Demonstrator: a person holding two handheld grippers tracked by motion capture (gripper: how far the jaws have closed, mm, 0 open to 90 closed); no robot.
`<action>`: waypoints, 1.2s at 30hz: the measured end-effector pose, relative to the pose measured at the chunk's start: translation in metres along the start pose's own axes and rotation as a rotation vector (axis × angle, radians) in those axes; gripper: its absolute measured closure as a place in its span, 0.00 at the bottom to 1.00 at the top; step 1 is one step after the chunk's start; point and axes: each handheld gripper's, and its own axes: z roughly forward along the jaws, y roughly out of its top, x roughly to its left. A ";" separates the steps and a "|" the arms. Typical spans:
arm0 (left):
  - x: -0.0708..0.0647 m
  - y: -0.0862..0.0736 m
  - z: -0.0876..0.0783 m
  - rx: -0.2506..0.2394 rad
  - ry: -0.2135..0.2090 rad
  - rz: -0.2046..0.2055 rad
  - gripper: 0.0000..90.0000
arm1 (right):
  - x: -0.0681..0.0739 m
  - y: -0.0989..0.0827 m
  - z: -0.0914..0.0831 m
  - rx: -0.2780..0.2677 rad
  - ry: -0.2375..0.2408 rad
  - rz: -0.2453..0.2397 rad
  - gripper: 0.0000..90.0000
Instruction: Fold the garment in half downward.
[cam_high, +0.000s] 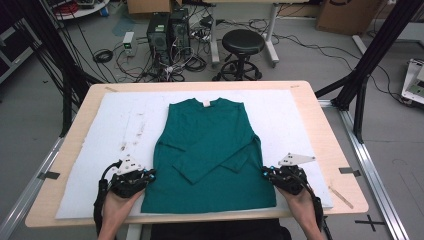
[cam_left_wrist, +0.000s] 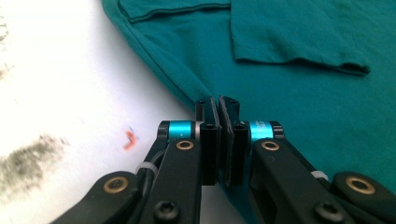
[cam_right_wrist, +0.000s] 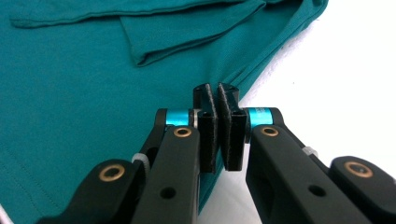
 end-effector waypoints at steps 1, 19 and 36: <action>-0.001 -0.001 -0.002 0.000 -0.001 0.004 0.97 | 0.002 -0.001 -0.001 -0.001 0.000 -0.003 0.98; -0.023 -0.024 -0.027 -0.032 -0.031 0.005 0.97 | 0.029 -0.032 -0.027 -0.034 0.021 -0.022 0.97; -0.036 -0.042 -0.040 -0.028 -0.067 -0.008 0.96 | 0.042 -0.053 -0.041 -0.034 0.045 -0.017 0.97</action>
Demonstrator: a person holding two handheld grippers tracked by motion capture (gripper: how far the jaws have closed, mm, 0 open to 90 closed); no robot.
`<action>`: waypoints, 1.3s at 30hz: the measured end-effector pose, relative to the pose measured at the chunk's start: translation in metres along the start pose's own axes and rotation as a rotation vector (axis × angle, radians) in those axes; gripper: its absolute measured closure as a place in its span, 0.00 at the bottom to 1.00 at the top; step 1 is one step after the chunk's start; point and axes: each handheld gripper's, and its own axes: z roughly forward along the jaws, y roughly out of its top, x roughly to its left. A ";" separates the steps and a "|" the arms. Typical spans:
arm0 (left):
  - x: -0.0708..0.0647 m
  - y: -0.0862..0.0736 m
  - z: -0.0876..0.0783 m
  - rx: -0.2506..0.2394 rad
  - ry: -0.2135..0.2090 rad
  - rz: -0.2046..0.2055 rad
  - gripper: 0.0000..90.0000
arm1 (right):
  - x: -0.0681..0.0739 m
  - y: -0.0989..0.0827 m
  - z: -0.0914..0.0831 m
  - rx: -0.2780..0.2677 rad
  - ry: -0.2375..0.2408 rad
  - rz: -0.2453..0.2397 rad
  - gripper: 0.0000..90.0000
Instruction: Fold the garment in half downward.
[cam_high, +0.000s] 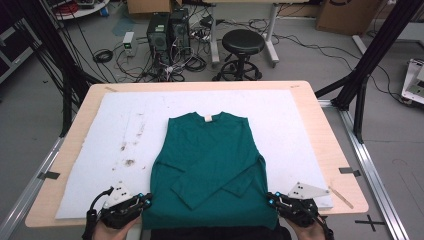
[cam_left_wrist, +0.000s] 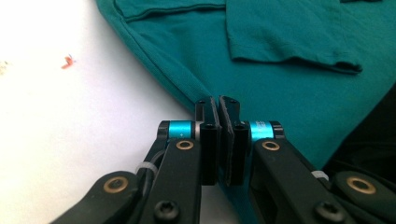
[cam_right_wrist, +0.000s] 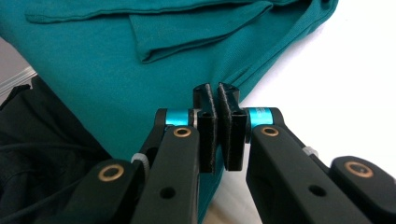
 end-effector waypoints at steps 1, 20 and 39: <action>-0.001 0.000 0.000 -0.003 -0.001 -0.001 0.96 | 0.001 -0.001 -0.001 0.002 0.000 0.002 0.97; -0.004 -0.007 -0.002 0.013 -0.016 -0.011 0.93 | 0.004 -0.011 -0.004 0.007 0.012 0.015 0.90; 0.023 0.027 -0.008 -0.106 0.066 -0.037 0.37 | -0.020 0.017 -0.001 -0.069 -0.060 0.047 0.33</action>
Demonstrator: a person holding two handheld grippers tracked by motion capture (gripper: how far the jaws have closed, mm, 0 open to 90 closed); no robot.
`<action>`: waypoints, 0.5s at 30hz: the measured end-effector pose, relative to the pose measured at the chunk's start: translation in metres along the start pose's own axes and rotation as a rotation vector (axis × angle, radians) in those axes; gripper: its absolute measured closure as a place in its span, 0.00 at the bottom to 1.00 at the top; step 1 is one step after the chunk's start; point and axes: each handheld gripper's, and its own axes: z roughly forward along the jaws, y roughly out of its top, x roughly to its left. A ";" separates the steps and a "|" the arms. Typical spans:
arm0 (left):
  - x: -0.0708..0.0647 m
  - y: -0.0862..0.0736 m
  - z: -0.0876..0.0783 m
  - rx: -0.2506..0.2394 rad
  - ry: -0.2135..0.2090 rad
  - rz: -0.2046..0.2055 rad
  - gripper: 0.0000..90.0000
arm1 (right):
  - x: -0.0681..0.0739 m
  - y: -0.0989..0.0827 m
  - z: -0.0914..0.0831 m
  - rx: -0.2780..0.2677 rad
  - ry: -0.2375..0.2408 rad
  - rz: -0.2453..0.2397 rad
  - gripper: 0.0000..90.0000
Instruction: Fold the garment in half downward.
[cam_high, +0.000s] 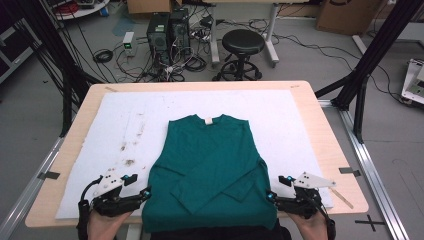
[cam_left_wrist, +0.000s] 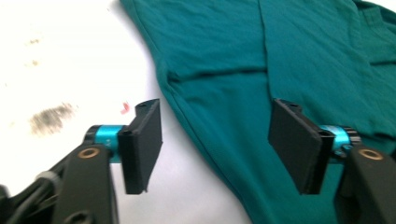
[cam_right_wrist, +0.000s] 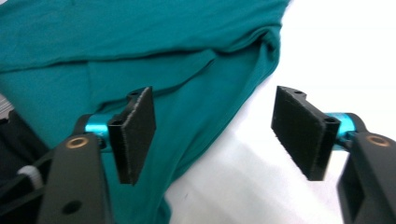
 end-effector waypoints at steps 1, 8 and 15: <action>0.002 0.002 0.002 0.003 -0.003 0.001 0.35 | -0.002 0.002 0.001 -0.002 -0.006 0.002 0.31; 0.011 0.015 0.014 0.020 -0.013 0.042 0.32 | -0.014 0.020 0.006 -0.037 -0.025 0.010 0.29; 0.020 0.031 0.022 -0.008 -0.033 0.073 0.32 | -0.023 0.034 0.018 -0.033 -0.061 -0.025 0.29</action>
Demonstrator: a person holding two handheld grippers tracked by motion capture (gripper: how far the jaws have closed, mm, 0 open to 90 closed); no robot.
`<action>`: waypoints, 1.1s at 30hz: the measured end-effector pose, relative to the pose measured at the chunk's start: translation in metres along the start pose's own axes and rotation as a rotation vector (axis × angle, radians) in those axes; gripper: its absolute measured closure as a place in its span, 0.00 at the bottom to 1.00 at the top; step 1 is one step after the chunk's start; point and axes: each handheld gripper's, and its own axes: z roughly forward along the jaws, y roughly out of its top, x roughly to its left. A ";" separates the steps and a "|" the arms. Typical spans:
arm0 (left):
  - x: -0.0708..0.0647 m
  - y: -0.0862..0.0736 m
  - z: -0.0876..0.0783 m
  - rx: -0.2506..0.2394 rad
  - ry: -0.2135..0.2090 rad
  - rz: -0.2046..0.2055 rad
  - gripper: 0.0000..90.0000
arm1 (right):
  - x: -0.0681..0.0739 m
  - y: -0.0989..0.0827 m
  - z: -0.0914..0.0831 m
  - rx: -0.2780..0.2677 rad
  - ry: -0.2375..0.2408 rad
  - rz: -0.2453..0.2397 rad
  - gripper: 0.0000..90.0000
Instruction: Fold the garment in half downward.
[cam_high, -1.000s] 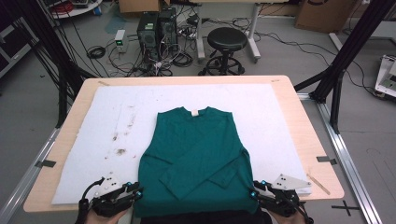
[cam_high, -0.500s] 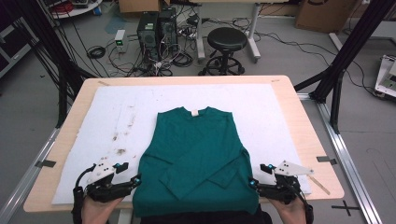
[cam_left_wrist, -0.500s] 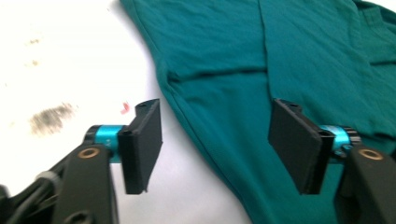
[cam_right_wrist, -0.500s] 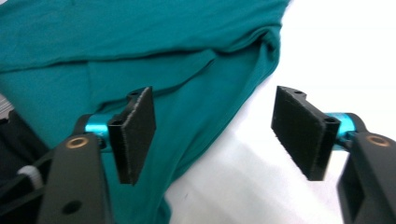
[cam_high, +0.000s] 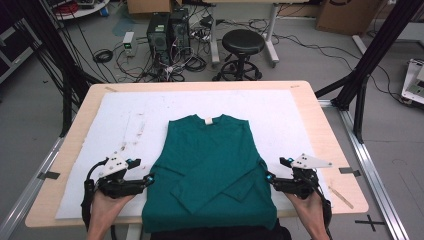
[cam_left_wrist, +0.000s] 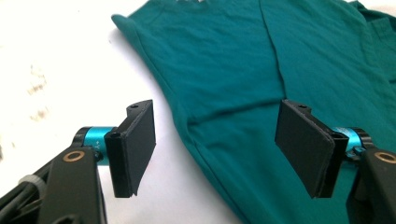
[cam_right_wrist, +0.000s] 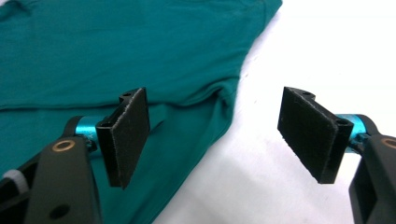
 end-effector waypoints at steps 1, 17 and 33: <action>0.002 0.002 0.001 -0.002 0.000 0.002 0.32 | -0.002 0.001 0.002 -0.001 -0.001 0.001 0.29; 0.027 0.019 0.043 0.069 -0.029 -0.055 0.42 | -0.022 0.015 0.045 0.045 -0.044 0.014 0.29; 0.051 0.070 0.083 0.108 0.010 -0.052 0.50 | -0.023 0.013 0.050 0.059 -0.072 0.015 0.30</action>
